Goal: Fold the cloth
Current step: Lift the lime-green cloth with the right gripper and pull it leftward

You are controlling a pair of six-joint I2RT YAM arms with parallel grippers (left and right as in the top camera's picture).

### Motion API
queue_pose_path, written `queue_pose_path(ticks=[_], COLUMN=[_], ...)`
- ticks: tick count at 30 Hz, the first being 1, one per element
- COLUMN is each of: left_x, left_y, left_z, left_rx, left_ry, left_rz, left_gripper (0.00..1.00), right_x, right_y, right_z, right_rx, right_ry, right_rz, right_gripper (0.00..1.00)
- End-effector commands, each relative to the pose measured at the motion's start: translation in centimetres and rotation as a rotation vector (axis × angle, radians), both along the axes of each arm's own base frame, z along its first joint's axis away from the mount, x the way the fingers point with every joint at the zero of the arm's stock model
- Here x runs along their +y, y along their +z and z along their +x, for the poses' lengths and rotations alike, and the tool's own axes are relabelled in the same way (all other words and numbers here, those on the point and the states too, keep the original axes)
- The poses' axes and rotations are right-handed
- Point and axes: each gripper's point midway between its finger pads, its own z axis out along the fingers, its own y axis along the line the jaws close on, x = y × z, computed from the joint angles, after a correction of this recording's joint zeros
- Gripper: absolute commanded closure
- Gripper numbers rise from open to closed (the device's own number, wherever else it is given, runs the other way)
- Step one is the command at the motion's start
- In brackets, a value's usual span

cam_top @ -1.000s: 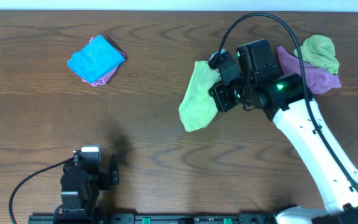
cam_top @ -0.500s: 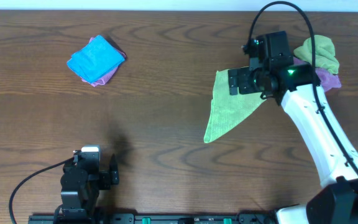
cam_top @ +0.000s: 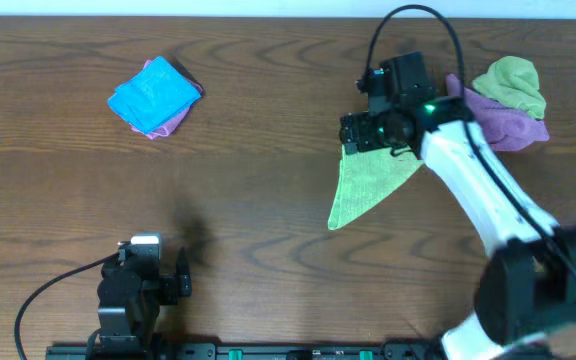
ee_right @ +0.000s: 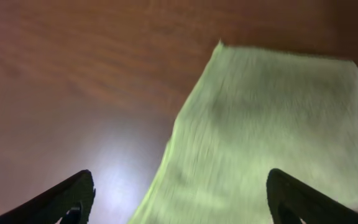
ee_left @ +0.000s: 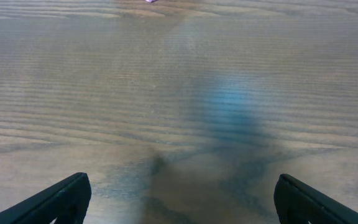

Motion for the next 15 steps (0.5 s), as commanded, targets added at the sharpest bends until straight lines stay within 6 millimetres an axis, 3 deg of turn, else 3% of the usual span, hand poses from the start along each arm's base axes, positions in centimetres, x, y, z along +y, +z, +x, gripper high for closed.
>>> queue_pose_path(ticks=[1,6,15], left_x=[0.1,0.1,0.1], left_y=[-0.5,-0.5,-0.5], left_z=[-0.1,-0.1,-0.1], left_rx=[0.011,0.011,0.011], left_ry=[-0.001,-0.001,-0.001], left_rz=[0.009,0.009,0.009], left_gripper=[0.05,0.05,0.05], right_x=[-0.1,-0.2,-0.3], right_y=[-1.9,-4.6,-7.8], right_z=[1.8,3.4,3.6], right_rx=[-0.02,-0.029,0.016], right_ry=[0.001,-0.012,-0.016], right_rz=[-0.046,-0.07,-0.097], right_gripper=[0.14,0.21,0.29])
